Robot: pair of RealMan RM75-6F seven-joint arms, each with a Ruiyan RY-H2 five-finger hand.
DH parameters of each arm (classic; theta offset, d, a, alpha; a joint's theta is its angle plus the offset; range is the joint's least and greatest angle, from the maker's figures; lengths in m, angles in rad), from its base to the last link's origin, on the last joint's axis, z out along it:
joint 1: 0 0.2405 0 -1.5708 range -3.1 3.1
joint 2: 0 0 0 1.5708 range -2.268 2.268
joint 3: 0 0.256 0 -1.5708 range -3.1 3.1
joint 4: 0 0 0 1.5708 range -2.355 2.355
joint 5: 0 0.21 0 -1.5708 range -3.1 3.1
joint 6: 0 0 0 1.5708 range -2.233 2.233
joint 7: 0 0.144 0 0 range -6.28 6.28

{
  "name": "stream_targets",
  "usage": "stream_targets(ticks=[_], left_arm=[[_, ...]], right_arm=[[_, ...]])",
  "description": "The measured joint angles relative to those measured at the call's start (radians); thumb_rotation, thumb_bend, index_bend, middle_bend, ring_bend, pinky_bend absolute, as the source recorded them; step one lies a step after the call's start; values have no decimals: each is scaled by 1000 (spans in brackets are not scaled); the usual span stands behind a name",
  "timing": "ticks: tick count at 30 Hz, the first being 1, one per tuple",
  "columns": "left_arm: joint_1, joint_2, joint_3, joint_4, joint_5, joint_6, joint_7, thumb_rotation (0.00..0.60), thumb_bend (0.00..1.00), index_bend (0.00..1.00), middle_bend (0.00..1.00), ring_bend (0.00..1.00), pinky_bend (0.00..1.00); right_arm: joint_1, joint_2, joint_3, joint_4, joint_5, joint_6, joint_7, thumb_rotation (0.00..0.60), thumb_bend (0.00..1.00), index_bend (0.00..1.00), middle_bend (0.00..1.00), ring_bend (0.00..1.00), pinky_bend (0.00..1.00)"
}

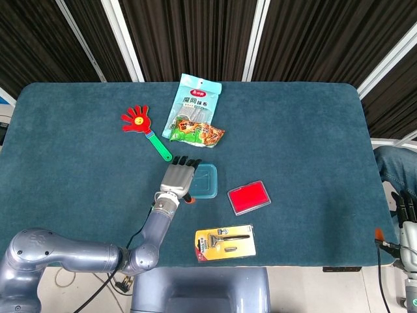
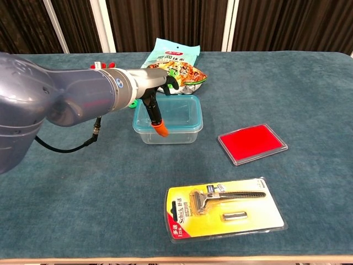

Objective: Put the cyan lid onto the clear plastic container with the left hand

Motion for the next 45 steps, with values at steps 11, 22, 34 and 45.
stream_targets(ticks=[11, 22, 34, 45], left_arm=[[4, -1, -1, 3, 1, 0, 8, 600, 166, 109, 282, 0, 0], [9, -3, -4, 4, 10, -1, 5, 600, 166, 109, 279, 0, 0], [14, -11, -4, 20, 12, -9, 5, 600, 166, 109, 251, 0, 0], [16, -11, -4, 19, 19, -10, 7, 600, 150, 104, 208, 0, 0]], right_arm=[[0, -1, 0, 0, 1, 0, 0, 600, 414, 35, 0, 0, 0], [0, -1, 2, -1, 3, 1, -1, 600, 414, 35, 0, 0, 0], [-2, -1, 1, -1, 4, 2, 1, 600, 414, 35, 0, 0, 0], [-2, 0, 2, -2, 5, 2, 1, 600, 414, 35, 0, 0, 0]])
